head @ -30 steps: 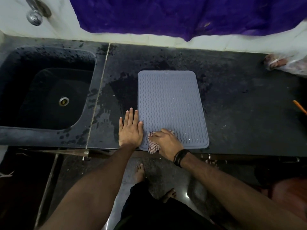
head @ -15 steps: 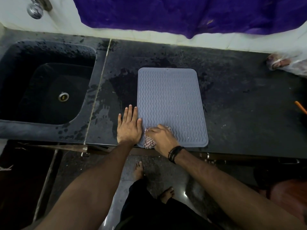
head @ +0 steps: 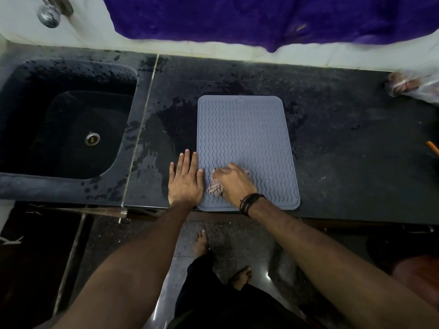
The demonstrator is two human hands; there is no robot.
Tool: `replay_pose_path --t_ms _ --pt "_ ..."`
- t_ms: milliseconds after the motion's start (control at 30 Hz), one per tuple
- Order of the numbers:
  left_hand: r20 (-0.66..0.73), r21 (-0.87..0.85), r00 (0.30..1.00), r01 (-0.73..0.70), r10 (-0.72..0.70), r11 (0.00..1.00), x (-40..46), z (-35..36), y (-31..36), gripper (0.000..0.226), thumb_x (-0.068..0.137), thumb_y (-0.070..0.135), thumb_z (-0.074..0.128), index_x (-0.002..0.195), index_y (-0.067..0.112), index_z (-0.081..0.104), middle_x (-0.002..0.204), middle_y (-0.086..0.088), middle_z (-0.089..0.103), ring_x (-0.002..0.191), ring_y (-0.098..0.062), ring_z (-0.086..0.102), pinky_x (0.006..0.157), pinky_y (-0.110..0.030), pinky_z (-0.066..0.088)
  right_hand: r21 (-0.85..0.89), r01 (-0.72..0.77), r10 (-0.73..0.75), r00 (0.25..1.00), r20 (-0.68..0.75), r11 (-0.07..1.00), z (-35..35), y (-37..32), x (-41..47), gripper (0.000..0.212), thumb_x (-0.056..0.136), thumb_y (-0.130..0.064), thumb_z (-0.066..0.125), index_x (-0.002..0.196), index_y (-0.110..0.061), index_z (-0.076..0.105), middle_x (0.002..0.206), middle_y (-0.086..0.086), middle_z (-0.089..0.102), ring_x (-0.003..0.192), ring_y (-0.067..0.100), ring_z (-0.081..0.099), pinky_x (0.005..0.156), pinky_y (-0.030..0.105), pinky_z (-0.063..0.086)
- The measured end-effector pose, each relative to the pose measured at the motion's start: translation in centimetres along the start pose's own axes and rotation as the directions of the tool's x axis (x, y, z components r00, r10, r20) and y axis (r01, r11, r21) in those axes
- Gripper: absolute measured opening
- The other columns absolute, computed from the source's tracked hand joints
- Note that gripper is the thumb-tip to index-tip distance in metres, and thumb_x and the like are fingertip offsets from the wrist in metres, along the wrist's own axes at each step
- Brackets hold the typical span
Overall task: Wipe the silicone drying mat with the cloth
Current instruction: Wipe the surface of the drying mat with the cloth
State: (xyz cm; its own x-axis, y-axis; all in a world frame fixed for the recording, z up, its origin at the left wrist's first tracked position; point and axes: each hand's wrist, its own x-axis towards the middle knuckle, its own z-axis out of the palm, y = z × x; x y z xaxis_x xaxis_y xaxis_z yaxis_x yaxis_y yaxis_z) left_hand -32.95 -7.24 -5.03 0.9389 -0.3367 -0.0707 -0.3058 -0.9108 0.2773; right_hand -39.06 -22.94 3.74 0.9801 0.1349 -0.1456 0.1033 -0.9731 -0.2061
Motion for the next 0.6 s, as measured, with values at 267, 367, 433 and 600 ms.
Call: replay_pose_path --t_ms 267,367,433,600 --pt "-0.002 -0.010 1.000 -0.008 0.007 1.000 0.0 0.1 -0.1 0.059 0.107 0.042 0.020 0.161 0.020 0.011 0.168 -0.002 0.005 0.155 -0.018 0.000 0.125 -0.047 0.000 0.049 0.084 -0.087 0.995 0.050 0.995 1.0 -0.8 -3.9 0.042 0.078 -0.005 0.066 0.118 -0.015 0.063 0.119 0.003 0.064 0.112 0.024 0.047 0.101 0.040 0.039" --pt "0.005 -0.007 1.000 -0.002 0.002 1.000 0.1 -0.2 0.0 0.060 0.106 0.042 0.018 0.161 0.020 0.009 0.168 -0.002 0.004 0.155 -0.017 -0.002 0.125 -0.047 0.000 0.063 0.067 -0.068 0.998 0.016 0.996 0.1 -0.4 -2.4 0.043 0.077 -0.008 0.070 0.119 -0.015 0.063 0.117 0.004 0.066 0.110 0.024 0.049 0.099 0.039 0.040" --pt "0.008 0.003 1.000 -0.006 0.006 1.000 0.0 -0.2 0.1 0.060 0.106 0.043 0.017 0.161 0.020 0.008 0.169 -0.002 0.002 0.155 -0.017 -0.003 0.125 -0.046 0.000 0.071 0.034 -0.034 0.999 -0.009 0.997 -0.3 -0.3 -1.1 0.047 0.077 -0.009 0.070 0.122 -0.014 0.060 0.120 0.005 0.064 0.112 0.025 0.048 0.102 0.038 0.038" --pt "0.001 -0.025 1.000 -0.007 0.007 1.000 -0.1 -0.4 0.0 0.059 0.107 0.041 0.020 0.161 0.020 0.010 0.168 -0.002 0.004 0.155 -0.017 -0.002 0.125 -0.046 -0.001 0.046 0.003 -0.003 1.000 0.004 0.999 0.9 -1.2 -1.3 0.051 0.077 -0.010 0.070 0.126 -0.014 0.057 0.127 0.003 0.060 0.117 0.024 0.045 0.105 0.038 0.036"
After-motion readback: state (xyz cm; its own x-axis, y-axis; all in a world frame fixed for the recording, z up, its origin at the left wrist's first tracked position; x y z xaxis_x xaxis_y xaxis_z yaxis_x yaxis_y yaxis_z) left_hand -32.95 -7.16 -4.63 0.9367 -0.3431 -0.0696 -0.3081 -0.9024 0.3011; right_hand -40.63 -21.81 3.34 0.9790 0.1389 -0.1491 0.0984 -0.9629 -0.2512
